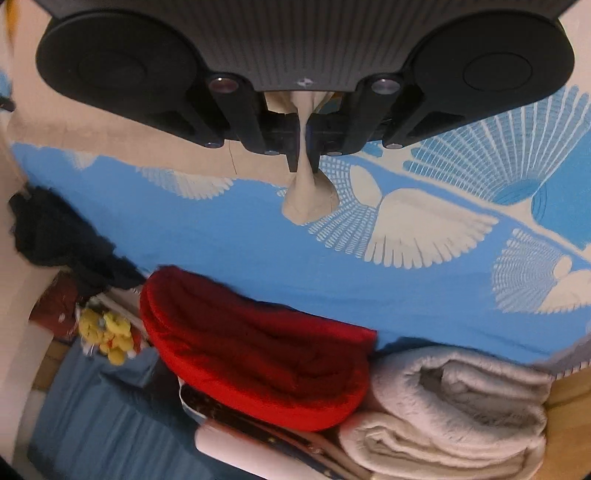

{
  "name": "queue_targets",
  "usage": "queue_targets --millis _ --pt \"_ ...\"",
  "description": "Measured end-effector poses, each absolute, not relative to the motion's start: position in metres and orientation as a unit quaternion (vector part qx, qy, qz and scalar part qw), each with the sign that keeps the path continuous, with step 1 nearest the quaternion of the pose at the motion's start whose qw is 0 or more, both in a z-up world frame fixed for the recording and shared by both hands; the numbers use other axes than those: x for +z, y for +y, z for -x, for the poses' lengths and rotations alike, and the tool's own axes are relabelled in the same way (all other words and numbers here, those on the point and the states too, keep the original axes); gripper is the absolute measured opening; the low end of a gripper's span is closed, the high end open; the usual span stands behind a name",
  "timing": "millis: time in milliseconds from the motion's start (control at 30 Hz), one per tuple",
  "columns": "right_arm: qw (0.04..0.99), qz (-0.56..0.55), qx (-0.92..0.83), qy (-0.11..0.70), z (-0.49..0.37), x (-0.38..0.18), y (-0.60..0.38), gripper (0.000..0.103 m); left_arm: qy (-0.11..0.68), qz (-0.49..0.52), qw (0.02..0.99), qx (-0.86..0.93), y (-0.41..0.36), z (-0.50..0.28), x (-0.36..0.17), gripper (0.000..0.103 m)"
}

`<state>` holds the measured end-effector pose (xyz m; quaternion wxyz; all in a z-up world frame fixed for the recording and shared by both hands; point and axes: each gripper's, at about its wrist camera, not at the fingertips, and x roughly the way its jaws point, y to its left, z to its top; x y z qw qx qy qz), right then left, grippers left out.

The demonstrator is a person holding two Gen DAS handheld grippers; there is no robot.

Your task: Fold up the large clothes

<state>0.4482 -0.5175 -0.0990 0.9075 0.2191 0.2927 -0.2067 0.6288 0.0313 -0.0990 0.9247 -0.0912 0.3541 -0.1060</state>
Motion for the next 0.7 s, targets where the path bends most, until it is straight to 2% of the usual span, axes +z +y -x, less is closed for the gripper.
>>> queue_targets --millis 300,333,400,433,467,500,567,700 --pt "0.887 -0.156 -0.225 0.371 -0.510 -0.159 -0.495 0.000 0.400 0.050 0.914 -0.054 0.019 -0.665 -0.156 0.004" --pt "0.889 -0.144 -0.226 0.371 -0.512 -0.162 -0.491 0.000 0.402 0.049 0.913 -0.049 0.022 -0.667 -0.161 0.011" --pt "0.893 -0.126 -0.226 0.369 -0.512 -0.163 -0.488 0.000 0.400 0.055 0.914 -0.026 0.031 -0.669 -0.167 0.031" --pt "0.895 -0.117 -0.222 0.368 -0.510 -0.164 -0.488 0.000 0.394 0.064 0.917 -0.006 0.038 -0.668 -0.166 0.053" --pt "0.898 -0.117 -0.216 0.365 -0.508 -0.163 -0.491 0.008 0.390 0.079 0.917 0.016 0.047 -0.668 -0.163 0.070" --pt "0.898 -0.122 -0.218 0.363 -0.505 -0.160 -0.494 0.036 0.384 0.093 0.918 0.040 0.056 -0.666 -0.159 0.072" --pt "0.894 -0.148 -0.259 0.334 -0.488 -0.142 -0.507 0.058 0.375 0.102 0.917 0.094 0.073 -0.657 -0.139 0.072" --pt "0.926 -0.191 -0.235 0.226 -0.437 -0.084 -0.500 0.059 0.306 0.130 0.941 0.069 0.068 -0.615 -0.076 0.072"
